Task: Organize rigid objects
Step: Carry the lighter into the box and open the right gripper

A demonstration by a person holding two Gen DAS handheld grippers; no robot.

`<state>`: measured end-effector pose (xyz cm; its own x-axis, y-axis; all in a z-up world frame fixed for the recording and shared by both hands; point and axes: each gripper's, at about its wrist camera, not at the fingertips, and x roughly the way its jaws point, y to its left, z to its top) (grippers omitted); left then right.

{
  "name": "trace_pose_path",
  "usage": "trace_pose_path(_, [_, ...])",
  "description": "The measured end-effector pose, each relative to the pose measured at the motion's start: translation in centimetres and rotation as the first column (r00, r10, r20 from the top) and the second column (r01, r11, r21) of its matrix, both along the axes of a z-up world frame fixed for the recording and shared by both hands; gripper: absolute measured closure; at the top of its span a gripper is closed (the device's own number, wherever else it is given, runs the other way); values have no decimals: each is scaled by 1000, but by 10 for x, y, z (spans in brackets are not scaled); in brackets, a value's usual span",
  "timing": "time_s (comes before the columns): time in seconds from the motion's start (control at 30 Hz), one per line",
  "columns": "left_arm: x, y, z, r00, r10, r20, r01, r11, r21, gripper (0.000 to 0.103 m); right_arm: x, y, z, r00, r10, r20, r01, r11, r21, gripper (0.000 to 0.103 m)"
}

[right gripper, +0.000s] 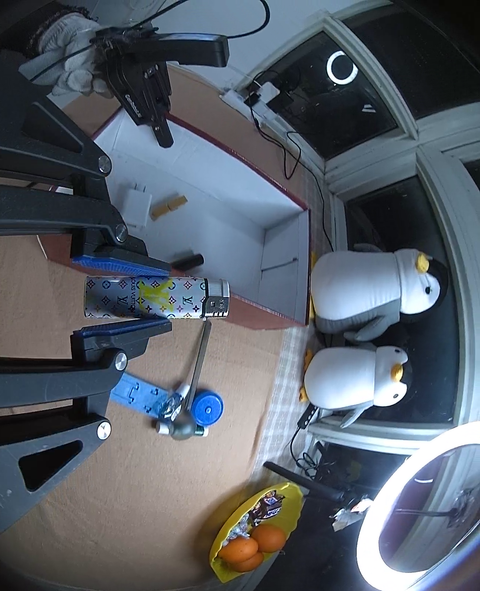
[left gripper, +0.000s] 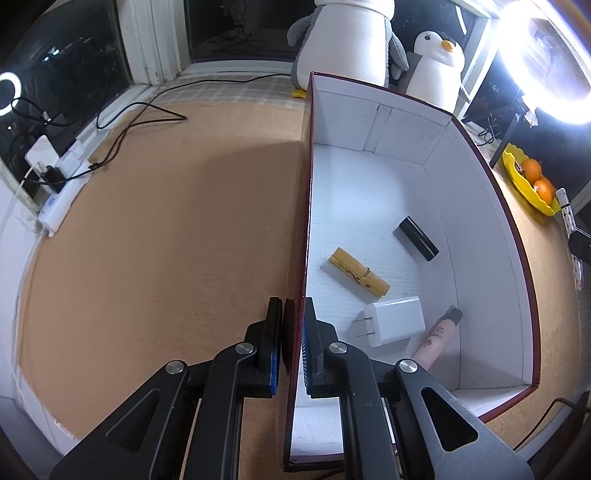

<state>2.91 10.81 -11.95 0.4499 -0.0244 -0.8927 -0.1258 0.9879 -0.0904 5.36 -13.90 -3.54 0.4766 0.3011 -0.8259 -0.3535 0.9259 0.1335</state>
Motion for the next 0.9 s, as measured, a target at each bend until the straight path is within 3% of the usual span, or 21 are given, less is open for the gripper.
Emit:
trace_pose_path(0.37, [-3, 3, 0, 1000, -6, 15, 6, 1000, -23, 95, -10, 38, -2, 998, 56, -1, -56, 998, -14, 82])
trace_pose_path(0.9, [-2, 2, 0, 1000, -7, 17, 8, 1000, -26, 95, 8, 85, -31, 995, 90, -43, -92, 995, -43, 82])
